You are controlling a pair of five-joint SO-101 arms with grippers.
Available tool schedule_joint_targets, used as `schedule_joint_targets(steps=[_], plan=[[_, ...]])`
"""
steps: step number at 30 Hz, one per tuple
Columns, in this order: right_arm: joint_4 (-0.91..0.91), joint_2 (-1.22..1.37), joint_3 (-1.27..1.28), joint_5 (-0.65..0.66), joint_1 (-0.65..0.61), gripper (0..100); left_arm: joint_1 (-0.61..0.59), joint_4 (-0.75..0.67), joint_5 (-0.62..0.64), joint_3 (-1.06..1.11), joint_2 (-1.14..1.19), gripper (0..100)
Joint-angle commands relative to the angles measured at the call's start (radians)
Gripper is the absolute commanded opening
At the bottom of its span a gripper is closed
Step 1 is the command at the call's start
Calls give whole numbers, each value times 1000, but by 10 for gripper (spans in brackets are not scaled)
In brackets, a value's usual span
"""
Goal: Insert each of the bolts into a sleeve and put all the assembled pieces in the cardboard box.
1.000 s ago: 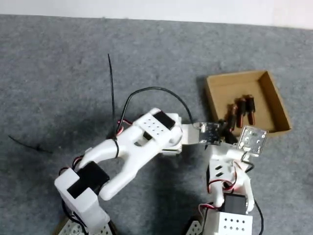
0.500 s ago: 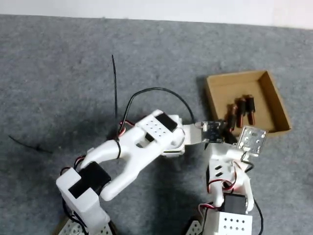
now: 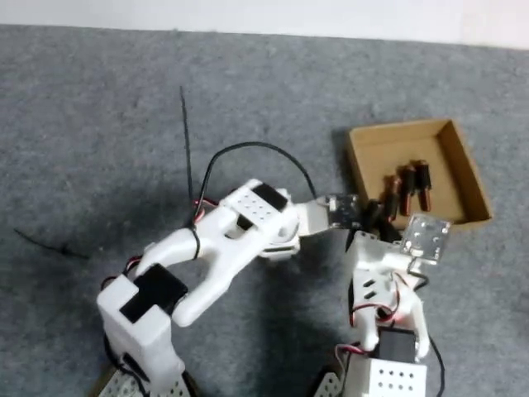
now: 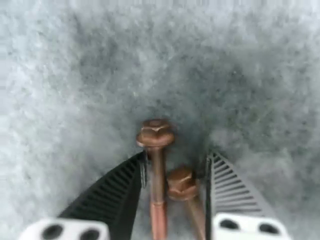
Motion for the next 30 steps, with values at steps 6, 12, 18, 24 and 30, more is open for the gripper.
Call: schedule_joint_targets(steps=[6, 12, 18, 24, 30], plan=[[-4, -13, 45, -2, 10, 4, -16, 29, 6, -5, -2, 188], [-5, -13, 45, 0, 8, 4, -15, 26, 8, -13, -1, 188], [-5, -13, 45, 0, 8, 4, -13, -25, 60, -13, -1, 188], [-5, -13, 45, 0, 8, 4, 25, -31, 58, -15, -1, 188], [-7, -13, 45, 0, 8, 4, 53, -31, 58, -13, -1, 188]])
